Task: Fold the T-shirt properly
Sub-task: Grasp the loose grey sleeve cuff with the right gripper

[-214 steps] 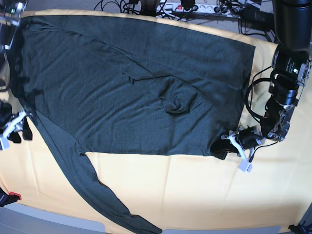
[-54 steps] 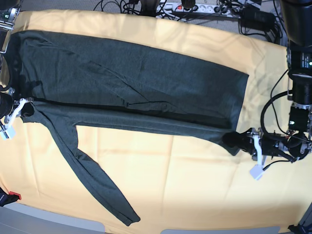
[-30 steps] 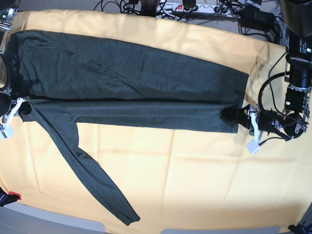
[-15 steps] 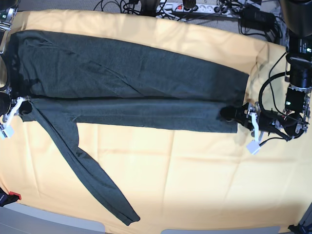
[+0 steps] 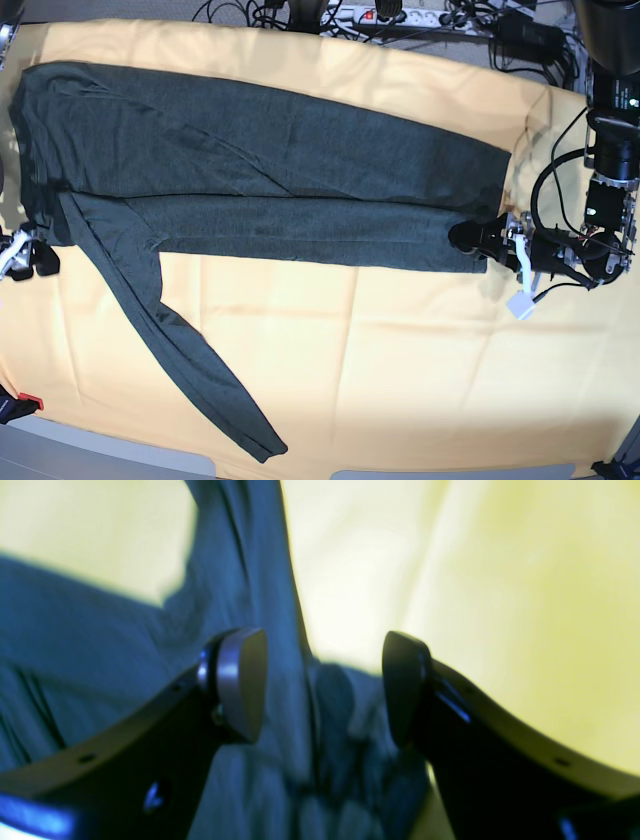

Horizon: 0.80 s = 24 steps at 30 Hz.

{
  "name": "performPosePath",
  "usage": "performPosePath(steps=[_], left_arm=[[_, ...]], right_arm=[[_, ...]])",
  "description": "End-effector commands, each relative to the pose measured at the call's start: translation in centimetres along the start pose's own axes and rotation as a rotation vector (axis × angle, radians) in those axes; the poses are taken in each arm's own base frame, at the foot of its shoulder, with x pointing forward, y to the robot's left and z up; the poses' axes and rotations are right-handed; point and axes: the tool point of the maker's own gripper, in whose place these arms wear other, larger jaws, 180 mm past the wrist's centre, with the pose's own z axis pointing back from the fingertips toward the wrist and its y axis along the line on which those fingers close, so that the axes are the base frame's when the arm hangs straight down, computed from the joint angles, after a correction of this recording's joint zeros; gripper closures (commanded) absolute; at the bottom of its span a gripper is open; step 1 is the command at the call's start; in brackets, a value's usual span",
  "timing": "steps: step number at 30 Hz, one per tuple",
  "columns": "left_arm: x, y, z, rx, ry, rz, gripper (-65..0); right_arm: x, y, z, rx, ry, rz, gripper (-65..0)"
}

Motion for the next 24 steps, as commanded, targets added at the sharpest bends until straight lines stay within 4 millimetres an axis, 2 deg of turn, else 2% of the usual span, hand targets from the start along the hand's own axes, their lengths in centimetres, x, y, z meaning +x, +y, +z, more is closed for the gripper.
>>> performPosePath(steps=[1,7,14,19,24], left_arm=[[2.0,-0.4,1.2,0.001,-0.052,-0.032,-37.6],[2.2,-0.4,1.3,0.001,-0.065,-0.031,-37.5],[1.5,-0.3,1.0,-0.002,-0.056,-0.019,-37.5],[1.1,-0.2,0.8,-0.004,-0.051,-0.012,-37.5],[1.1,-0.2,0.9,-0.003,-0.051,-0.012,-37.5]], right_arm=[[2.5,-0.3,0.7,-0.011,-0.071,0.024,-38.3],[3.1,1.4,-3.2,-0.018,-0.114,0.007,-38.3],[2.9,-0.9,-6.5,-0.17,-0.122,-0.153,-38.4],[2.4,-0.6,-9.3,-0.108,-0.105,-0.275,-38.3],[1.8,0.9,-11.5,0.034,-0.095,-0.388,-38.3]])
